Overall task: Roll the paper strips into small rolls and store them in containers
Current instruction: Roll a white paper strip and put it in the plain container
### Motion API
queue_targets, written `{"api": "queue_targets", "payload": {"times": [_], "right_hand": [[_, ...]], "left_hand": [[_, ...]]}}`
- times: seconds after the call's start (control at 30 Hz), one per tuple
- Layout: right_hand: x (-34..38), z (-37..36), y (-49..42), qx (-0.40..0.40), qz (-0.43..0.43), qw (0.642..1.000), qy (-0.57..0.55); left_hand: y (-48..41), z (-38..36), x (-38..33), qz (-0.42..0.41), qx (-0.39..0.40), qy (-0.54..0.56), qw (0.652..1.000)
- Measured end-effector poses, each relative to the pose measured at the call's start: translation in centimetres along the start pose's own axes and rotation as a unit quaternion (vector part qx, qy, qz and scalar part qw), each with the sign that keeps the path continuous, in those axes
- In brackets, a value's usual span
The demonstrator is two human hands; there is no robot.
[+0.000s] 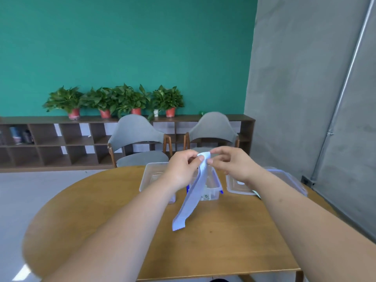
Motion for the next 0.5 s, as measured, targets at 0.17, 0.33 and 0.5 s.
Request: {"api": "queue_targets", "payload": {"times": [0.17, 0.33, 0.5], "right_hand": [[1.7, -5.1, -0.3, 0.023, 0.022, 0.999, -0.013], [4.7, -10.9, 0.1, 0.090, 0.027, 0.992, -0.081], [6.7, -15.1, -0.1, 0.078, 0.041, 0.989, -0.120]], "left_hand": [[1.4, 4.5, 1.4, 0.014, -0.008, -0.017, 1.000], [2.6, 10.8, 3.1, 0.029, -0.076, -0.012, 0.997], [4.7, 15.1, 6.4, 0.066, -0.068, -0.031, 0.995]]}}
Point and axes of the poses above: each hand's wrist, its own y-axis away from the middle knuckle, its own z-axis out of the back of the hand, x = y × z, the point moved 8 cm from there along -y, towards the middle knuckle, and after that the axes turned 10 degrees about -x, right-handed, at the moved point
